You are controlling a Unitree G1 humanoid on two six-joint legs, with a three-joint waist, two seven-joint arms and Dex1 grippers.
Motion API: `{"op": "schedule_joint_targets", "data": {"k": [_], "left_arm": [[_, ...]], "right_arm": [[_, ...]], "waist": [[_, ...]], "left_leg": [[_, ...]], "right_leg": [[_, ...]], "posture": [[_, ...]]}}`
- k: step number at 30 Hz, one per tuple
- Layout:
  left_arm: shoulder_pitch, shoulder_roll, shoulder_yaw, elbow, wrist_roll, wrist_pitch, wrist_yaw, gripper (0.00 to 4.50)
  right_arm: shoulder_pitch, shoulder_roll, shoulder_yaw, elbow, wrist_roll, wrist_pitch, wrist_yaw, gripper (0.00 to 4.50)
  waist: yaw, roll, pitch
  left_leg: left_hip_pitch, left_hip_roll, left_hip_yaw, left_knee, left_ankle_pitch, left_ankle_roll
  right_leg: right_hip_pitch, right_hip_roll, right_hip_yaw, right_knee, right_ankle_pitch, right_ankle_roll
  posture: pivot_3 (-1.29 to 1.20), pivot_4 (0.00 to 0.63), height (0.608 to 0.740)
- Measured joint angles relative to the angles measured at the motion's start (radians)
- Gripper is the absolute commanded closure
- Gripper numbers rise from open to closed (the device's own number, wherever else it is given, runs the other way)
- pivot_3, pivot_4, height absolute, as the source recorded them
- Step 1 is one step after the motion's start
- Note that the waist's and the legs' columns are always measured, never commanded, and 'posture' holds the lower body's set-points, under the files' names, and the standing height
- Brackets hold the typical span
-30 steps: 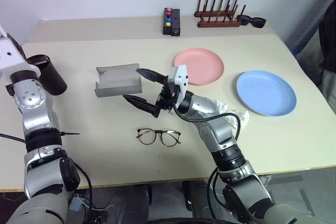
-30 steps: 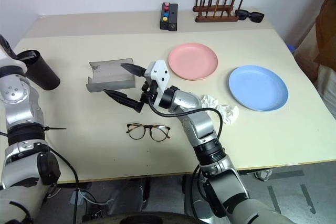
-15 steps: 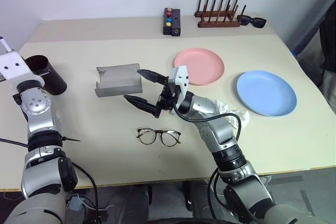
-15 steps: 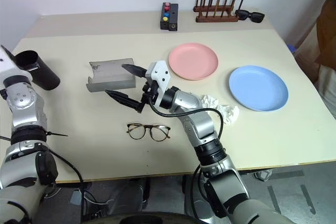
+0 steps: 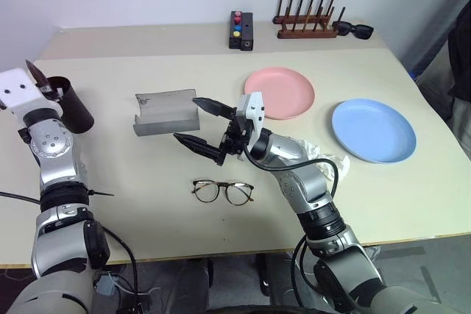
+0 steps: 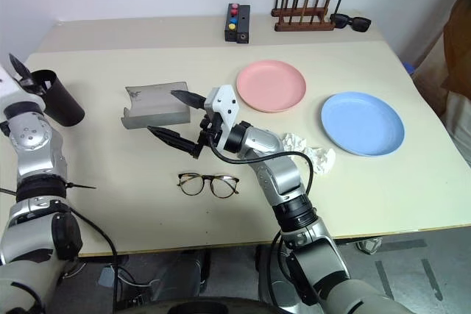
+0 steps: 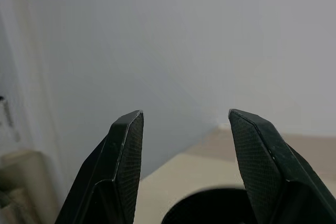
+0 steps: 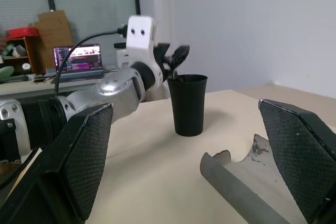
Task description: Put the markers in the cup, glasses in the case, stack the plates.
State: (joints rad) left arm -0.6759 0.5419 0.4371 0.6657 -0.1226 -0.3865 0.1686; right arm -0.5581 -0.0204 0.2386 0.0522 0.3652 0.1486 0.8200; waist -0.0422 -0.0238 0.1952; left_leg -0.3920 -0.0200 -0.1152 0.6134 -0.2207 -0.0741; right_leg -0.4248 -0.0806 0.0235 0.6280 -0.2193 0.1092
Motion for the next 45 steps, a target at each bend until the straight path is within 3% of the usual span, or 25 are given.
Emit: {"op": "schedule_joint_targets", "data": {"k": [1,3,6,11,16,21,28,31,38,45], "left_arm": [[0.010,-0.003,-0.001,-0.065,-0.058,0.027,-0.072,1.90],[0.042,-0.002,-0.016,-0.211,-0.167,0.104,-0.222,1.36],[0.112,0.040,-0.065,-0.359,-0.239,0.262,-0.379,0.04],[0.201,0.172,-0.189,-0.439,-0.248,0.594,-0.580,0.04],[0.192,0.242,-0.306,-0.442,-0.226,0.758,-0.756,0.04],[0.137,0.258,-0.429,-0.373,-0.186,0.792,-0.969,0.04],[0.007,0.241,-0.524,-0.179,-0.096,0.751,-1.130,0.04],[-0.043,0.217,-0.549,-0.075,-0.058,0.728,-1.173,0.90],[-0.076,0.170,-0.572,0.016,-0.015,0.661,-1.253,4.45],[-0.039,0.127,-0.558,-0.057,-0.054,0.591,-1.335,4.45]], "right_arm": [[0.000,-0.001,0.000,0.000,0.000,0.000,-0.001,0.00],[0.000,-0.008,-0.002,0.000,-0.001,0.000,-0.002,0.00],[0.001,-0.025,-0.012,-0.001,-0.001,0.000,-0.008,0.00],[0.006,-0.078,-0.022,-0.012,-0.003,0.006,-0.005,0.00],[0.023,-0.139,-0.020,-0.048,-0.003,0.028,0.022,0.00],[0.048,-0.178,-0.016,-0.086,-0.008,0.048,0.032,0.00],[0.085,-0.212,-0.013,-0.157,-0.010,0.079,0.027,0.00],[0.104,-0.243,-0.015,-0.204,-0.010,0.103,0.021,0.00],[0.150,-0.291,-0.032,-0.264,-0.009,0.138,-0.013,0.00],[0.172,-0.330,-0.048,-0.316,-0.007,0.168,-0.033,0.00]], "waist": [[0.000,0.000,0.000],[-0.002,0.000,0.000],[-0.004,0.000,0.000],[-0.011,0.001,0.001],[-0.003,0.001,0.001],[-0.002,0.001,0.001],[-0.002,0.001,0.001],[0.000,0.001,0.001],[-0.002,0.001,0.001],[-0.001,0.001,0.001]], "left_leg": [[0.000,0.000,0.000,0.000,0.000,0.000],[0.000,0.000,0.000,0.000,0.000,0.000],[0.001,0.000,0.000,0.000,0.000,0.000],[0.001,0.000,0.000,0.000,0.000,0.000],[0.001,0.000,0.000,0.000,0.000,0.000],[0.001,0.000,0.000,0.000,0.000,0.000],[0.000,0.001,0.000,0.000,0.000,0.000],[0.000,0.000,0.000,0.000,0.000,0.000],[0.000,0.001,0.000,0.000,0.000,0.001],[-0.001,0.000,0.000,0.000,0.000,0.001]], "right_leg": [[0.000,0.000,0.000,0.000,0.000,0.000],[0.000,0.000,0.000,0.000,0.000,0.000],[0.000,0.000,0.000,0.001,0.000,0.000],[0.000,0.001,0.000,0.001,0.000,0.000],[0.000,0.001,0.000,0.001,-0.001,0.000],[0.000,0.001,0.000,0.001,-0.001,-0.001],[-0.001,0.001,0.000,0.001,-0.002,-0.001],[-0.001,0.001,0.000,0.000,-0.002,0.000],[-0.001,0.001,0.000,0.001,-0.002,0.000],[-0.001,0.000,0.000,0.000,-0.002,0.000]], "posture": [[0.00,0.150,0.740],[0.00,0.150,0.740],[0.00,0.150,0.740],[0.00,0.150,0.740],[0.00,0.150,0.740],[0.00,0.150,0.740],[0.00,0.150,0.740],[0.00,0.150,0.740],[0.00,0.150,0.740],[0.00,0.150,0.740]]}}
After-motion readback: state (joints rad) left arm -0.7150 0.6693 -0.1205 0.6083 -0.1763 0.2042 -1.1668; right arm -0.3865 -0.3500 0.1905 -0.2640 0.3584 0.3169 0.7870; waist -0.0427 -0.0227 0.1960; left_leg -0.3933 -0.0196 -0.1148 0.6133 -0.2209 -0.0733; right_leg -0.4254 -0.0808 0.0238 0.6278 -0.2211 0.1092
